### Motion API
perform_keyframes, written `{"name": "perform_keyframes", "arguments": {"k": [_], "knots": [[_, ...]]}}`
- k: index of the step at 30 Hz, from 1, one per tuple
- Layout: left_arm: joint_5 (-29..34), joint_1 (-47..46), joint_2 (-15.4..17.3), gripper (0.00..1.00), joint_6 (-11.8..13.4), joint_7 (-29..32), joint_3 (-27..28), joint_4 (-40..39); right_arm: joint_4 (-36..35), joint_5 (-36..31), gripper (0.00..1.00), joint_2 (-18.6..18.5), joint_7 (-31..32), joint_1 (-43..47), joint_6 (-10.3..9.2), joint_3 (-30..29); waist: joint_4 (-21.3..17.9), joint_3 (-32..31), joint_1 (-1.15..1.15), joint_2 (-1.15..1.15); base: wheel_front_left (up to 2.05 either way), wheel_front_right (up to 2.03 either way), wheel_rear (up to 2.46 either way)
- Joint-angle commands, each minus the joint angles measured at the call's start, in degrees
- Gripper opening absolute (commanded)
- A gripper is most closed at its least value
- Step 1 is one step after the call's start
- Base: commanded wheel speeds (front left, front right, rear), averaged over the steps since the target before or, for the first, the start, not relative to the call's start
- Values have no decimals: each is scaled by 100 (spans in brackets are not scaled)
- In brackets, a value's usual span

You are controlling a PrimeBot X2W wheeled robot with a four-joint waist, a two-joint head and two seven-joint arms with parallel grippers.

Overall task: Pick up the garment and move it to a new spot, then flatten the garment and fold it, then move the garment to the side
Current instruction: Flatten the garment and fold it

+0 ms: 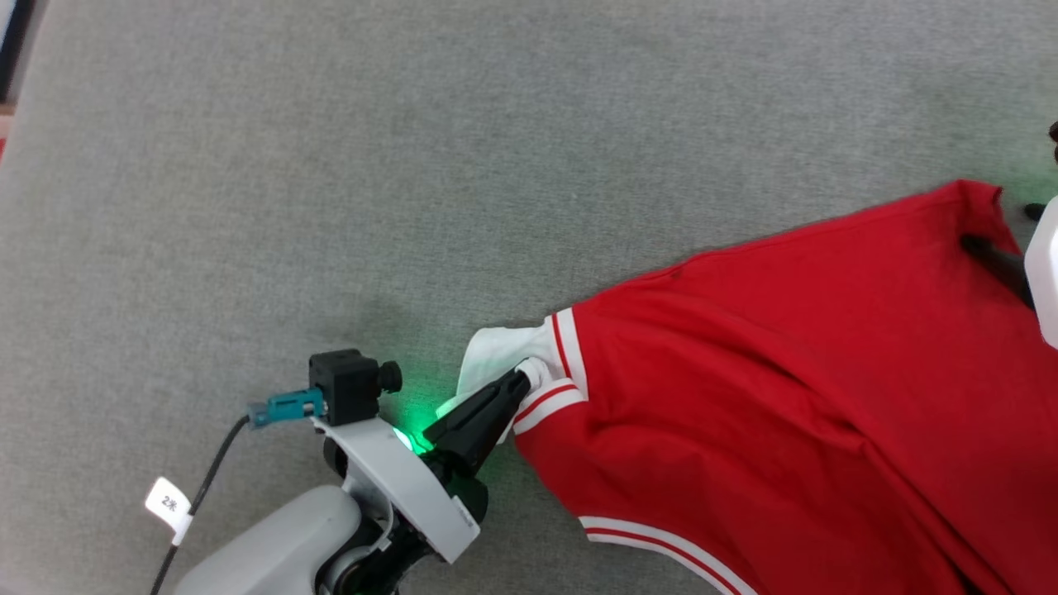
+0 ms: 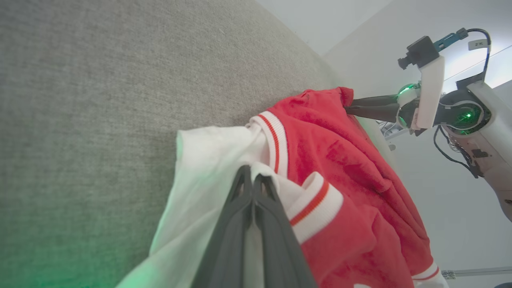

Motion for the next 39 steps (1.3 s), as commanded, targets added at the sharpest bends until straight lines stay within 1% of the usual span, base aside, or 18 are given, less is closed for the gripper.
{"name": "perform_keyframes", "arguments": {"k": [1,2,5,9,12,14,17,20,24,25,27,28,30,32,35,39], "knots": [[-65,13,22,0,9,3,-30,175,166,91,29,91,-22,134,4,322,97,65,0,0,0,0,0],[-79,15,30,0,8,-5,-36,190,217,187,0,81,-78,113,6,452,96,43,0,0,0,0,0],[-128,36,106,0,11,-53,30,208,378,403,0,90,-348,2,5,659,59,-58,0,0,0,0,0],[-207,-98,305,0,5,-89,156,34,599,582,0,95,-876,-345,2,583,-17,-208,0,0,0,0,0],[-471,-441,510,0,3,-9,328,-116,862,593,0,114,-1280,-720,0,395,-87,-279,0,0,0,0,0],[-676,-764,654,0,3,127,496,-112,1126,510,0,201,-1614,-998,0,246,-152,-298,0,0,0,0,0],[-939,-1513,706,0,3,375,787,32,1579,322,0,373,-2160,-1523,0,-132,-253,-268,0,0,0,0,0],[-1244,-2376,583,0,3,598,1159,382,2083,84,0,542,-2689,-2149,-1,-603,-379,-209,0,0,0,0,0],[-1378,-3689,371,0,3,849,1562,1122,2725,-310,0,809,-3332,-3054,-2,-1180,-584,-91,0,0,0,0,0],[-1396,-4031,296,0,5,840,1676,1366,2850,-432,0,866,-3487,-3280,-3,-1282,-631,-68,0,0,0,0,0],[-1628,-4724,72,0,17,831,1989,1887,3135,-622,0,998,-3803,-3744,-5,-1506,-728,-43,0,0,0,0,0],[-1585,-5074,36,0,17,784,2105,2162,3277,-710,0,1059,-3967,-3978,-9,-1625,-773,-38,0,0,0,0,0],[-1427,-5689,-40,0,16,692,2165,2645,3594,-901,0,1213,-4260,-4383,-11,-1823,-859,-60,0,0,0,0,0],[-1369,-6099,-166,0,12,655,2183,2992,3904,-1068,0,1341,-4496,-4621,-21,-1910,-928,-121,0,0,0,0,0],[-1390,-6301,-308,0,8,748,2128,3175,4289,-1234,0,1502,-4692,-4765,-21,-1894,-963,-222,0,0,0,0,0],[-1490,-5615,-359,0,6,790,1959,3037,4586,-1170,0,1663,-4709,-4343,-14,-1626,-944,-290,0,0,0,0,0]]}}
